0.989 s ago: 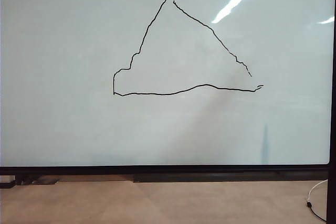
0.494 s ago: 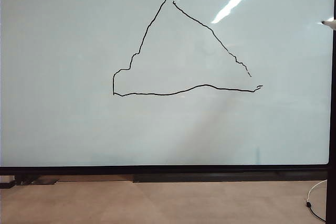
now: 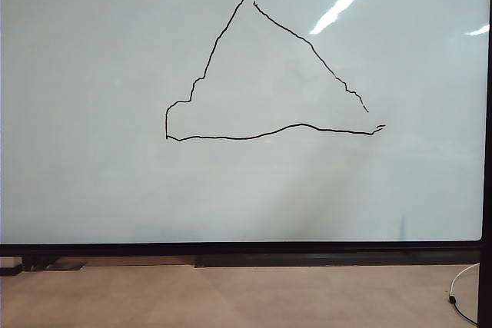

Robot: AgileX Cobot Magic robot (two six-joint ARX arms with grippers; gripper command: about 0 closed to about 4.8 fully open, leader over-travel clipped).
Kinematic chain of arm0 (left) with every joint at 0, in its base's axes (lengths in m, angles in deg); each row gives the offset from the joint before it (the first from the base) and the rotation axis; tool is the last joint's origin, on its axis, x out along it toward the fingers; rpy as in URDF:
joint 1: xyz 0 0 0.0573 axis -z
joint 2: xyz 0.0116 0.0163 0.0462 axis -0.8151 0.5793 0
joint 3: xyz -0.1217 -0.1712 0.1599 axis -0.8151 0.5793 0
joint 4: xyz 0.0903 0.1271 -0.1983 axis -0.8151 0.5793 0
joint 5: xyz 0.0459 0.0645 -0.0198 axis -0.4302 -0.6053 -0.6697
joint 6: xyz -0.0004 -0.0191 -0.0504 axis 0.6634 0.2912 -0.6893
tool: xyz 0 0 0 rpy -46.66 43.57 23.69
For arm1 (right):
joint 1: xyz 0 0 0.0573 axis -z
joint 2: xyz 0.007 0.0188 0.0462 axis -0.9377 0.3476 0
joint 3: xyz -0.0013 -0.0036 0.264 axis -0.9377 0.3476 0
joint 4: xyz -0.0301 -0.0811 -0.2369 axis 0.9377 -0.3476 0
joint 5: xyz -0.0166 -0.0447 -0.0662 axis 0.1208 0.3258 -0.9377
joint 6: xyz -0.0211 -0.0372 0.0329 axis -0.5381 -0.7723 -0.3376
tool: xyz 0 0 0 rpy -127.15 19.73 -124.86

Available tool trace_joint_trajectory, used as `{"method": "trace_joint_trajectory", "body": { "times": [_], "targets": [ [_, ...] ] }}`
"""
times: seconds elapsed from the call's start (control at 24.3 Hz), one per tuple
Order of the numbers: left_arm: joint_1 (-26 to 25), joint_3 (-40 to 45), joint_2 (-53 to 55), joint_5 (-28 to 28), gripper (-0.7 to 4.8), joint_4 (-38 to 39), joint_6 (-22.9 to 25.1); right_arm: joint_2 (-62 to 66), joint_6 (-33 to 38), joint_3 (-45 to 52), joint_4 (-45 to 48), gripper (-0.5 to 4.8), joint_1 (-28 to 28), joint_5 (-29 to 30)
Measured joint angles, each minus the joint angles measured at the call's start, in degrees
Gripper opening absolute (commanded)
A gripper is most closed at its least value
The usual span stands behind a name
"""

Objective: Pick up the pen on the shelf to the right of the whiteboard and draw a triangle.

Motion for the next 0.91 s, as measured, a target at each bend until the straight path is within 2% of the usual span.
{"method": "trace_joint_trajectory", "body": {
  "times": [0.91],
  "targets": [
    [0.0,0.0,-0.1,0.0,-0.05,0.0,0.0,0.0,0.0,0.0,-1.7,-0.05,-0.2,0.0]
  ]
}}
